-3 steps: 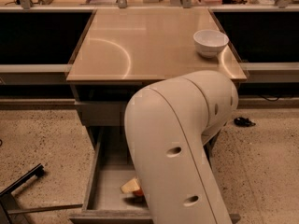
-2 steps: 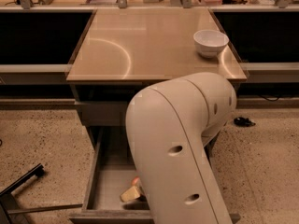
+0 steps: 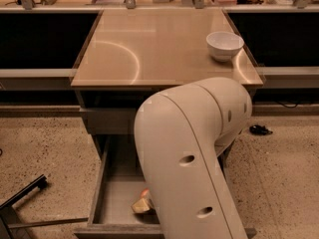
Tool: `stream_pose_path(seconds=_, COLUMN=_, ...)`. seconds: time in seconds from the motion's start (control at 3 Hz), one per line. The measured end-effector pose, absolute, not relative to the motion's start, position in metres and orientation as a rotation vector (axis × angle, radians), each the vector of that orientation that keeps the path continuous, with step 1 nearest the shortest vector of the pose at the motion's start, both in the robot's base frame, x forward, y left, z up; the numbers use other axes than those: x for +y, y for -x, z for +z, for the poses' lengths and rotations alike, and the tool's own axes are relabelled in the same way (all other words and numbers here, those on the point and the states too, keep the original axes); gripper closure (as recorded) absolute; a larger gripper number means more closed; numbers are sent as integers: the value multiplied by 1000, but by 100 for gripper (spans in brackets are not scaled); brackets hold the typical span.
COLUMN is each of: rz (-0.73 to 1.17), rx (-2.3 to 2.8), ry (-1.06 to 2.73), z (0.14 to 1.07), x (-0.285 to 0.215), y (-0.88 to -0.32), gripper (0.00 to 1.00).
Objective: Pick apple from middle drawer and place on counter
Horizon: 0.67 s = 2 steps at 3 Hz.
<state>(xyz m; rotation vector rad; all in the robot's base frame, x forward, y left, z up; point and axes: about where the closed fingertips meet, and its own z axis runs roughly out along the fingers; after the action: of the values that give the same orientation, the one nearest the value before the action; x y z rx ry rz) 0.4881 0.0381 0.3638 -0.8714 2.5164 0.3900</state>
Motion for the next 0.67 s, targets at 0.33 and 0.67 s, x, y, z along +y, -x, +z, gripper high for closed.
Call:
stream_pose_path(seconds=0.33, rz=390, rx=2516, ry=871, z=364, x=38, y=-488, gripper=43)
stream_pose_path(seconds=0.67, rz=390, rx=2516, ry=871, z=364, x=38, y=-488, gripper=66)
